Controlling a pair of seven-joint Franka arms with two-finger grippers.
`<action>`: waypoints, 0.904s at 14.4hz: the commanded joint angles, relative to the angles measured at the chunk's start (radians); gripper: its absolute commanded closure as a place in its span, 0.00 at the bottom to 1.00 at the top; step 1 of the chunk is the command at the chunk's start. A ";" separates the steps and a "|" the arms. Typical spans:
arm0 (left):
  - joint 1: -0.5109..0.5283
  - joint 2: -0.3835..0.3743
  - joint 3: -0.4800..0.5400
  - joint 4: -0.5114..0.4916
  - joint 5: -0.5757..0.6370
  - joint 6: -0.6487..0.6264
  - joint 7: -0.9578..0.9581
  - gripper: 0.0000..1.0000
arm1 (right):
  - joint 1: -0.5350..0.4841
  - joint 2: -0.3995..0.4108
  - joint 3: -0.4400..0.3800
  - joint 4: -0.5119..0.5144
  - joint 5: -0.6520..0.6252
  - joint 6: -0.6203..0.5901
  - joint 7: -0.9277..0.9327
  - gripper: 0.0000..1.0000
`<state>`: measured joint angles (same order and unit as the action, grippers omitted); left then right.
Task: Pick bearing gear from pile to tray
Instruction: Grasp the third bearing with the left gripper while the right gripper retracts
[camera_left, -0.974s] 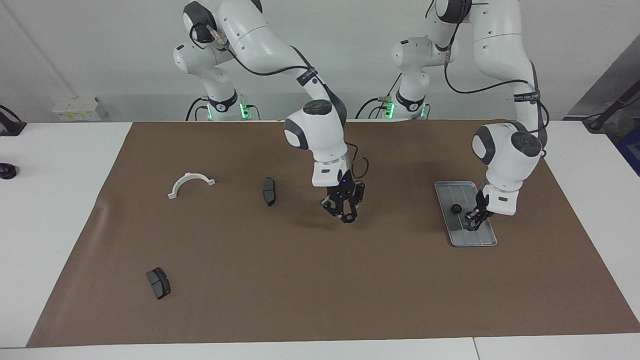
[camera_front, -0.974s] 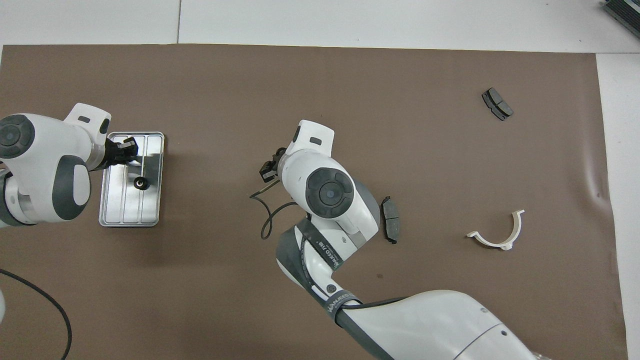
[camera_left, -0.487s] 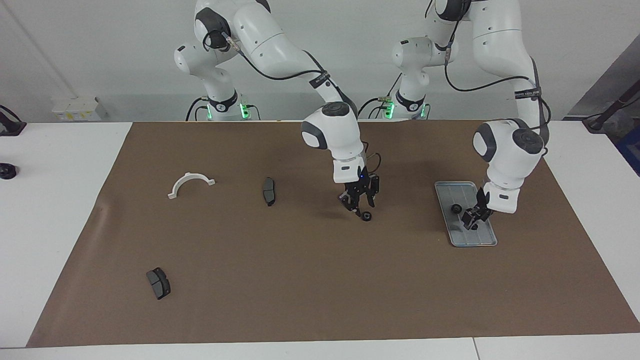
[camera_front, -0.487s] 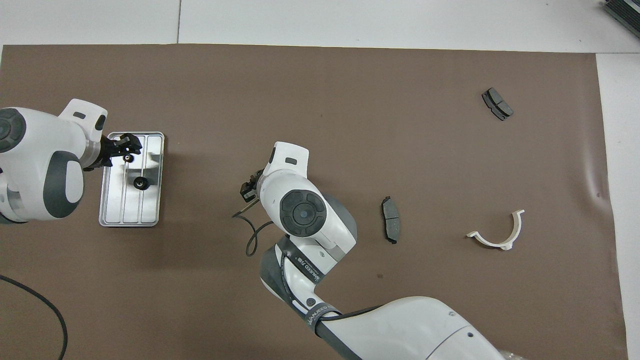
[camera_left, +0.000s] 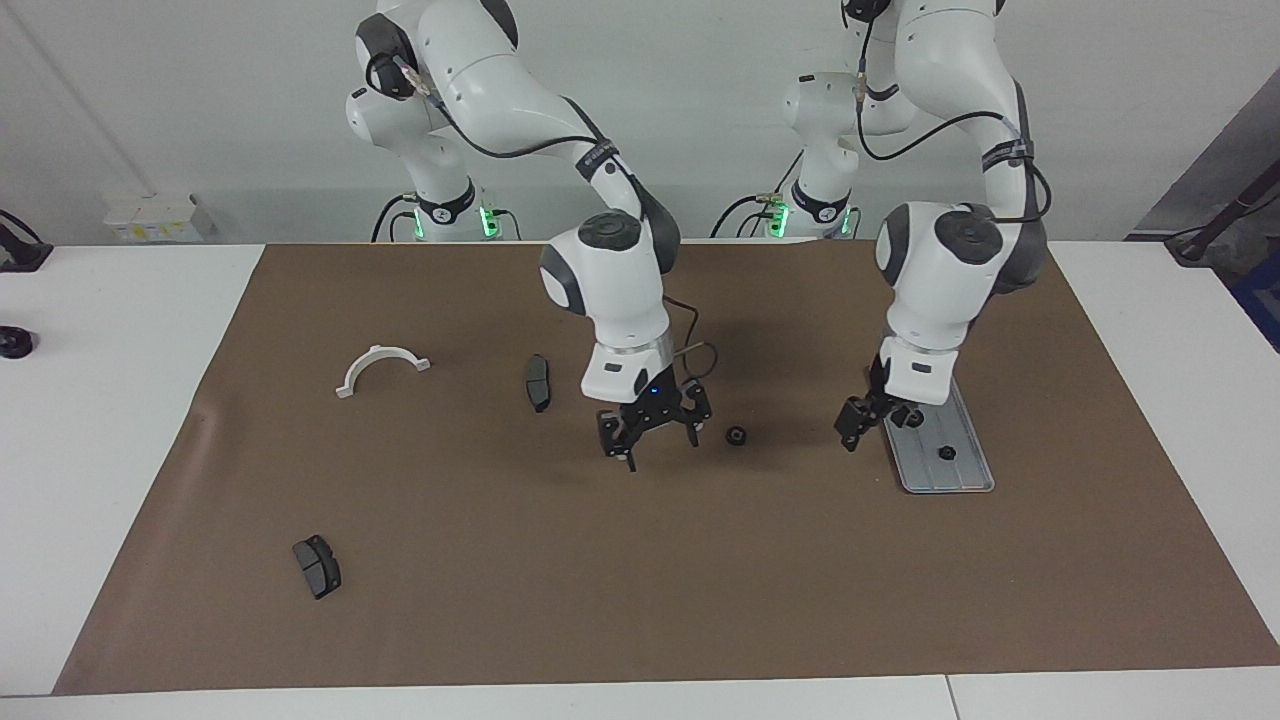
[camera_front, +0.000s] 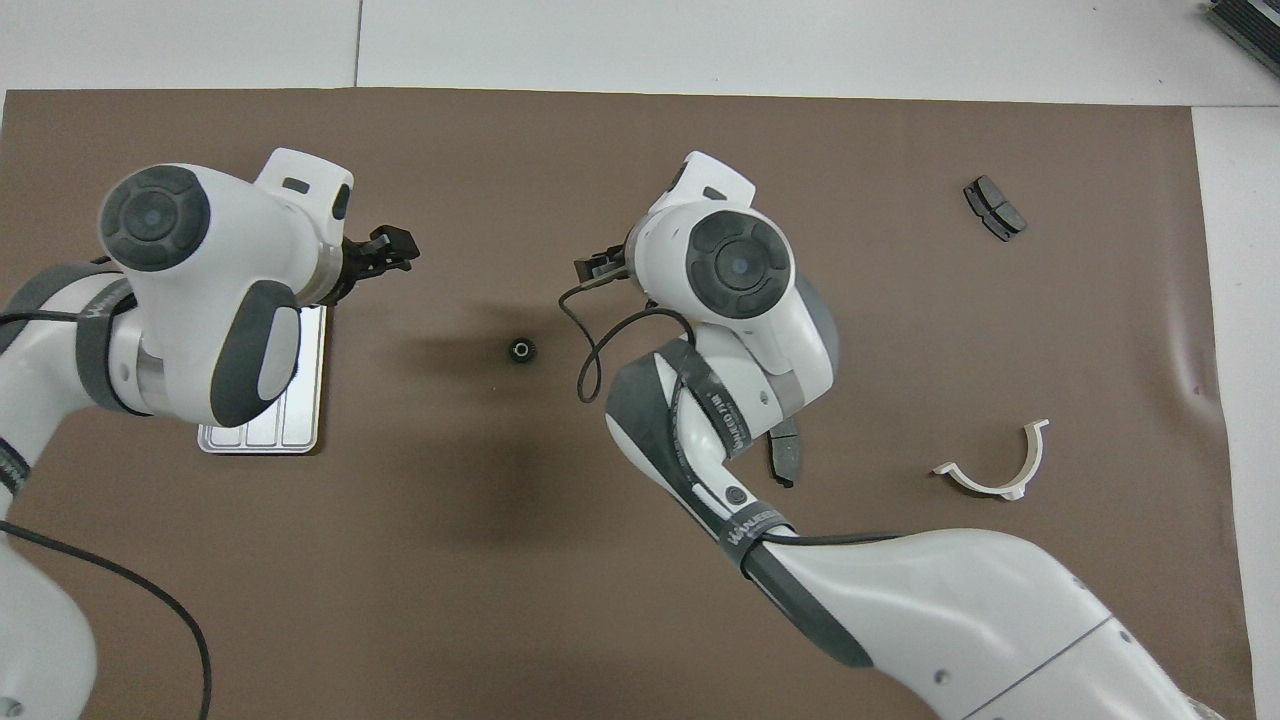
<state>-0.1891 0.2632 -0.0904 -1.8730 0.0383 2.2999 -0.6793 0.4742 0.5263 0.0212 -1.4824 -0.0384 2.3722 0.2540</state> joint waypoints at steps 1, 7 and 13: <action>-0.105 0.083 0.021 0.009 0.014 0.053 -0.118 0.00 | -0.096 -0.098 0.026 0.002 0.057 -0.155 -0.002 0.00; -0.219 0.139 0.024 -0.009 0.048 0.112 -0.270 0.02 | -0.340 -0.247 0.025 0.001 0.060 -0.483 -0.160 0.00; -0.240 0.126 0.024 -0.038 0.051 0.059 -0.296 0.25 | -0.454 -0.417 0.023 -0.016 0.061 -0.761 -0.167 0.00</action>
<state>-0.4102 0.4086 -0.0848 -1.8930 0.0636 2.3797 -0.9482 0.0557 0.1711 0.0277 -1.4644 0.0006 1.6614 0.1034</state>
